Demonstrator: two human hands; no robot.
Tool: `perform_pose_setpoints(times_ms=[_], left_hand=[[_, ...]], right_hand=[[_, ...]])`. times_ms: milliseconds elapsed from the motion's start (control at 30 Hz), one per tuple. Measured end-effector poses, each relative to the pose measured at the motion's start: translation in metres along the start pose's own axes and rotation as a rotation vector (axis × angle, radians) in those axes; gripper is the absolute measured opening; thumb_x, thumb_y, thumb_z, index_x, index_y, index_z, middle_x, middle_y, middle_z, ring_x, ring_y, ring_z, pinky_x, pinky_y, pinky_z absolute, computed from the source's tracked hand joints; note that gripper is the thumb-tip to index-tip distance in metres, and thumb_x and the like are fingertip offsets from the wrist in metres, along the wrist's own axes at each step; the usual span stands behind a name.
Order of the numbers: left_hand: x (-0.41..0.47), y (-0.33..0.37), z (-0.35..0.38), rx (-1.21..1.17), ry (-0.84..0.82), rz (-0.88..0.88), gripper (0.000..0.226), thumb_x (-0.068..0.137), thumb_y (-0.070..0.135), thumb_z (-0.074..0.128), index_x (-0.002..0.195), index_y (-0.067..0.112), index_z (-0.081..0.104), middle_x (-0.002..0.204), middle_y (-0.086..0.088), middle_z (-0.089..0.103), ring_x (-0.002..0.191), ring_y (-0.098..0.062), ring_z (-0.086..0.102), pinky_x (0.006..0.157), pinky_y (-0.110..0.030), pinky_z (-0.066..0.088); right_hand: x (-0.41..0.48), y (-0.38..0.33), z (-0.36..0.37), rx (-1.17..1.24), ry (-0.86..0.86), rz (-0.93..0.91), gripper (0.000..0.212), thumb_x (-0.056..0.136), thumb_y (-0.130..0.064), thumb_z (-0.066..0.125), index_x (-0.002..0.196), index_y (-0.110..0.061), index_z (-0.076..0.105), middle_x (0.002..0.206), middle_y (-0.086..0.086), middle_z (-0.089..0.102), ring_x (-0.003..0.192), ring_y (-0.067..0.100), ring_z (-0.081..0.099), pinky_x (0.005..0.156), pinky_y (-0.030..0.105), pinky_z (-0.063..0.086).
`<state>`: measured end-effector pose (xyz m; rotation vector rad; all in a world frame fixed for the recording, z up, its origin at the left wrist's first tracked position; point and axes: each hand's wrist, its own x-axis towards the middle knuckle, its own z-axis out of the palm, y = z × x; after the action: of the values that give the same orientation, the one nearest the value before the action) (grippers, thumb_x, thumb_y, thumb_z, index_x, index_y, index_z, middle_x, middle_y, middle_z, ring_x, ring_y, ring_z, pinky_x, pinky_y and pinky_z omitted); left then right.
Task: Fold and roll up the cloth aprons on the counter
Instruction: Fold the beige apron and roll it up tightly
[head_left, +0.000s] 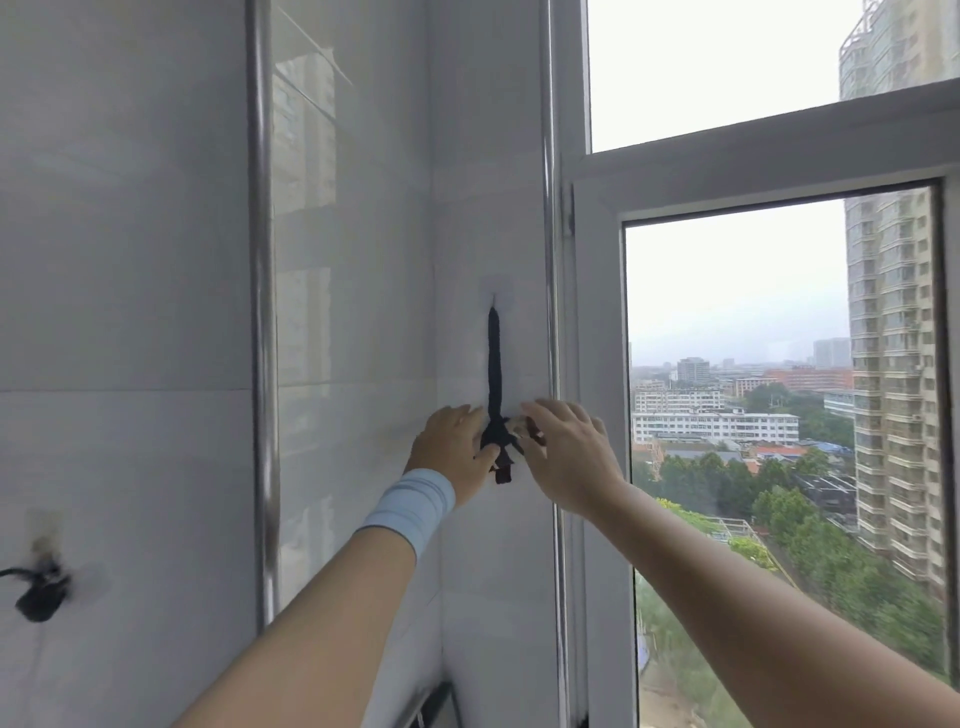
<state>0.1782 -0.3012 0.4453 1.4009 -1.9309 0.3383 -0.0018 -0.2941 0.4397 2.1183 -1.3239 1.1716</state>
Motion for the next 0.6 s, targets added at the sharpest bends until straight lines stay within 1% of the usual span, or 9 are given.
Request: perform_pose_setpoints(times_ms=[67, 100, 167, 233, 333, 433, 600], left_hand=[[-0.015, 0.013, -0.005, -0.028, 0.111, 0.033, 0.037, 0.093, 0.037, 0.048, 0.127, 0.022, 0.049, 0.126, 0.002, 0.053, 0.126, -0.024, 0.039, 0.095, -0.039, 0.042], [-0.024, 0.02, -0.006, -0.033, 0.133, 0.041, 0.037, 0.093, 0.037, 0.049, 0.127, 0.024, 0.05, 0.125, 0.003, 0.054, 0.123, -0.022, 0.041, 0.095, -0.037, 0.041], [-0.043, 0.034, -0.004, -0.072, 0.13, 0.038, 0.036, 0.094, 0.035, 0.049, 0.128, 0.025, 0.051, 0.124, 0.002, 0.054, 0.12, -0.019, 0.042, 0.094, -0.035, 0.041], [-0.064, 0.047, 0.001, -0.107, 0.097, 0.042, 0.035, 0.095, 0.037, 0.048, 0.127, 0.024, 0.052, 0.121, 0.002, 0.056, 0.117, -0.018, 0.043, 0.092, -0.034, 0.042], [-0.1, 0.066, 0.017, -0.149, 0.018, 0.018, 0.035, 0.096, 0.038, 0.047, 0.126, 0.023, 0.053, 0.117, 0.003, 0.058, 0.114, -0.017, 0.046, 0.092, -0.034, 0.043], [-0.145, 0.086, 0.043, -0.17, -0.073, -0.029, 0.034, 0.096, 0.038, 0.047, 0.126, 0.024, 0.053, 0.118, 0.004, 0.058, 0.113, -0.016, 0.048, 0.095, -0.036, 0.044], [-0.238, 0.111, 0.108, -0.201, -0.342, -0.168, 0.031, 0.093, 0.042, 0.048, 0.119, 0.027, 0.057, 0.118, 0.003, 0.059, 0.107, -0.019, 0.056, 0.093, -0.038, 0.048]], right_hand=[[-0.015, -0.003, -0.014, 0.013, 0.05, -0.012, 0.042, 0.097, -0.034, 0.049, 0.139, -0.026, 0.049, 0.145, -0.002, 0.045, 0.134, 0.023, 0.037, 0.11, 0.042, 0.029], [-0.024, -0.004, -0.019, 0.011, 0.059, -0.011, 0.043, 0.095, -0.031, 0.051, 0.138, -0.026, 0.05, 0.144, 0.0, 0.045, 0.133, 0.024, 0.038, 0.109, 0.042, 0.03], [-0.045, -0.004, -0.027, 0.016, 0.032, 0.002, 0.042, 0.094, -0.031, 0.052, 0.136, -0.025, 0.053, 0.139, 0.0, 0.049, 0.129, 0.024, 0.041, 0.107, 0.041, 0.034], [-0.069, -0.002, -0.031, 0.04, -0.037, 0.03, 0.039, 0.096, -0.032, 0.049, 0.134, -0.026, 0.055, 0.133, -0.002, 0.053, 0.126, 0.022, 0.045, 0.104, 0.039, 0.038], [-0.113, 0.005, -0.032, 0.073, -0.158, 0.085, 0.036, 0.098, -0.035, 0.047, 0.131, -0.028, 0.058, 0.131, -0.002, 0.055, 0.125, 0.021, 0.047, 0.103, 0.04, 0.041], [-0.17, 0.016, -0.028, 0.099, -0.302, 0.143, 0.035, 0.098, -0.037, 0.046, 0.13, -0.03, 0.058, 0.131, -0.002, 0.056, 0.122, 0.021, 0.052, 0.099, 0.038, 0.044], [-0.283, 0.039, -0.011, 0.153, -0.547, 0.266, 0.034, 0.098, -0.037, 0.048, 0.128, -0.026, 0.059, 0.127, 0.0, 0.059, 0.115, 0.023, 0.057, 0.095, 0.04, 0.048]])
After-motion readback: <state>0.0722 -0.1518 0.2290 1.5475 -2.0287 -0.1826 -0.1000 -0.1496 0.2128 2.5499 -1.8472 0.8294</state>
